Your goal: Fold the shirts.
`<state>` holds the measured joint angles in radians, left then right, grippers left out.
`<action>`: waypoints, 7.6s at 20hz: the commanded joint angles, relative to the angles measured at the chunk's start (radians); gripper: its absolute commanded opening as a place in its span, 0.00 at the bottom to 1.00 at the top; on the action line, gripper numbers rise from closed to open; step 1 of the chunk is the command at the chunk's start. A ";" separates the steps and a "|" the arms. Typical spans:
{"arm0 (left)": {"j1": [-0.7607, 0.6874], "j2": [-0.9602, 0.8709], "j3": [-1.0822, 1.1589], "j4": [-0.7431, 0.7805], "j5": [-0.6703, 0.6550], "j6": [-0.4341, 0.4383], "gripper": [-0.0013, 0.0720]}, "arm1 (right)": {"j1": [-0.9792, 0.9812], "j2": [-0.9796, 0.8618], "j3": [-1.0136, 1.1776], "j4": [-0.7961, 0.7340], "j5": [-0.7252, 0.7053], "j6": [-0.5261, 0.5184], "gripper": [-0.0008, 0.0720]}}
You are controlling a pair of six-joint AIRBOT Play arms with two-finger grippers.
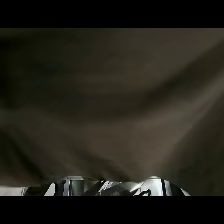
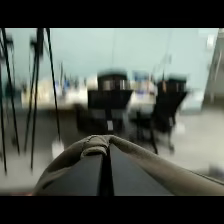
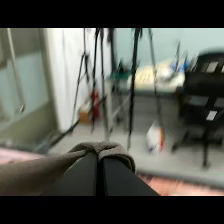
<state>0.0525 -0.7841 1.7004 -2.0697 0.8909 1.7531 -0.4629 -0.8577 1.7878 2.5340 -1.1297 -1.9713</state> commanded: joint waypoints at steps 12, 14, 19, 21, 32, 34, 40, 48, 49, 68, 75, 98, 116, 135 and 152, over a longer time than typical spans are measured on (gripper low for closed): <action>-0.127 -1.137 0.008 -0.060 0.041 0.042 0.05 | 0.136 -0.744 -0.655 0.029 0.426 -0.187 0.04; -0.100 -1.198 0.089 -0.098 0.010 0.040 0.05 | 0.140 -0.870 -0.523 0.033 0.403 -0.171 0.04; -0.082 -1.263 0.360 -0.089 0.019 -0.039 0.05 | 0.146 -0.986 -0.251 0.033 0.335 -0.096 0.04; -0.068 -1.262 0.411 -0.088 0.044 -0.079 0.05 | 0.140 -0.977 -0.209 0.016 0.285 -0.095 0.04; -0.057 -1.183 0.225 0.188 0.460 -0.209 0.05 | 0.203 -0.952 -0.230 -0.550 0.010 0.073 0.04; -0.072 -1.186 0.224 0.259 0.532 -0.235 0.05 | 0.226 -0.953 -0.250 -0.605 0.032 0.088 0.04; -0.097 -1.188 0.112 0.326 0.552 -0.291 0.05 | 0.257 -0.968 -0.278 -0.636 0.064 0.125 0.04; -0.107 -1.190 0.071 0.315 0.459 -0.293 0.05 | 0.266 -0.968 -0.278 -0.652 0.028 0.140 0.05; -0.109 -1.190 0.071 0.314 0.458 -0.293 0.05 | 0.266 -0.968 -0.278 -0.645 0.026 0.140 0.05; 0.046 -0.512 -0.644 0.192 0.599 -0.251 0.97 | -0.166 -0.444 -0.787 -0.489 -0.216 0.002 0.52; 0.112 -0.300 -1.250 -0.079 0.337 -0.110 0.97 | -0.282 -0.491 -0.945 -0.337 -0.194 -0.083 0.52; 0.024 -0.346 -0.989 -0.146 0.467 -0.042 0.05 | 0.037 -0.625 -1.052 -0.263 -0.144 -0.146 0.05; -0.138 -0.454 -0.633 0.168 0.364 -0.232 0.05 | 0.073 -0.405 -0.919 -0.277 0.131 0.007 0.05; -0.130 -1.215 0.220 0.154 0.475 -0.255 0.13 | 0.192 -0.792 -0.522 -0.324 0.269 -0.049 0.54; -0.134 -1.088 0.309 -0.088 0.489 -0.250 0.53 | 0.114 -1.084 -0.296 -0.245 -0.122 -0.002 0.48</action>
<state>-0.0753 -1.8927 2.0113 -2.0392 1.3773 1.4963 -0.3496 -1.9141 1.4879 2.2211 -1.1995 -1.9224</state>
